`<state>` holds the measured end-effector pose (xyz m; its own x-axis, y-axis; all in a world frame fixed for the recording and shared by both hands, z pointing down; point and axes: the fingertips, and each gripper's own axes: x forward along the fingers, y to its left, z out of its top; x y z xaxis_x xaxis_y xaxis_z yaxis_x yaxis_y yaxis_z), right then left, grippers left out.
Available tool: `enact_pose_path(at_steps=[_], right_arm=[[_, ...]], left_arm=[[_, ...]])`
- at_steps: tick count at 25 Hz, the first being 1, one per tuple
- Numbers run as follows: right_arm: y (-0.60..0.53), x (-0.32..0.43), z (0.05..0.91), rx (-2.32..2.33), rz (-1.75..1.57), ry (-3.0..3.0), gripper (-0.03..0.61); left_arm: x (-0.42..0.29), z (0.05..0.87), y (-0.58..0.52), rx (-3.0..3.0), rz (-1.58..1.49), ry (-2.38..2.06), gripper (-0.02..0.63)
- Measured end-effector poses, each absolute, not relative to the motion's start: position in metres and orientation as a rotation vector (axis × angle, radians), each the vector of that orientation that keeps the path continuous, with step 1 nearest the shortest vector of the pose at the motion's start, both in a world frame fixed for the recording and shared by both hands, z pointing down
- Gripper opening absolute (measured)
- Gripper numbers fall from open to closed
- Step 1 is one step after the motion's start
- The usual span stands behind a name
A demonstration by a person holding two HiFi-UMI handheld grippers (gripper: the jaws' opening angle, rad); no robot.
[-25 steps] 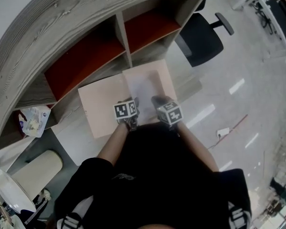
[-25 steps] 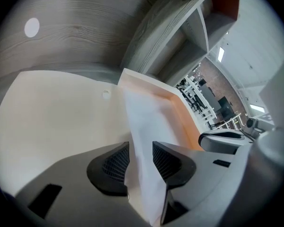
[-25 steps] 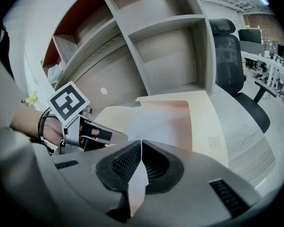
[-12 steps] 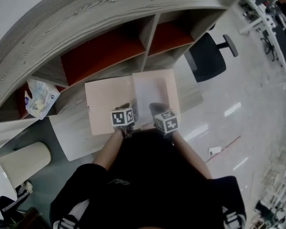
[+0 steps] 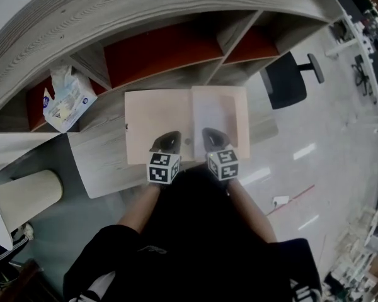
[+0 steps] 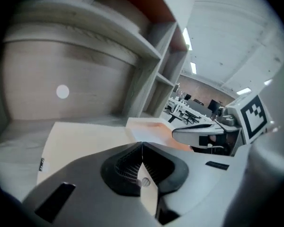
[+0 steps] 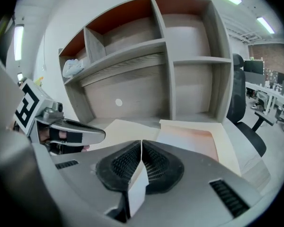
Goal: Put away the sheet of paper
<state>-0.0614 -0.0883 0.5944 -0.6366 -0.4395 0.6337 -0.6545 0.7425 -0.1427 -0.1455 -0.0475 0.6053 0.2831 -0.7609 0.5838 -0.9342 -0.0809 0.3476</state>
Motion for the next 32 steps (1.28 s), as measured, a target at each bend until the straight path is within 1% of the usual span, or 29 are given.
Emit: enact_pose_path(at_steps=[8, 18, 24, 32], right_arm=[[-0.081, -0.064, 0.542, 0.924, 0.361, -2.456, 0.018], [-0.075, -0.075, 0.501, 0.735, 0.232, -2.595, 0.017], [-0.055, -0.058, 0.483, 0.649, 0.264, -2.663, 0.017], [-0.062, -0.02, 0.456, 0.646, 0.22, -2.747, 0.017]], left_arm=[[-0.141, 0.576, -0.042, 2.0, 0.282, -1.541, 0.044], [-0.144, 0.538, -0.047, 1.959, 0.313, -1.775, 0.044], [-0.12, 0.515, -0.035, 1.907, 0.291, -1.846, 0.044], [-0.087, 0.493, -0.038, 1.889, 0.283, -1.937, 0.044]])
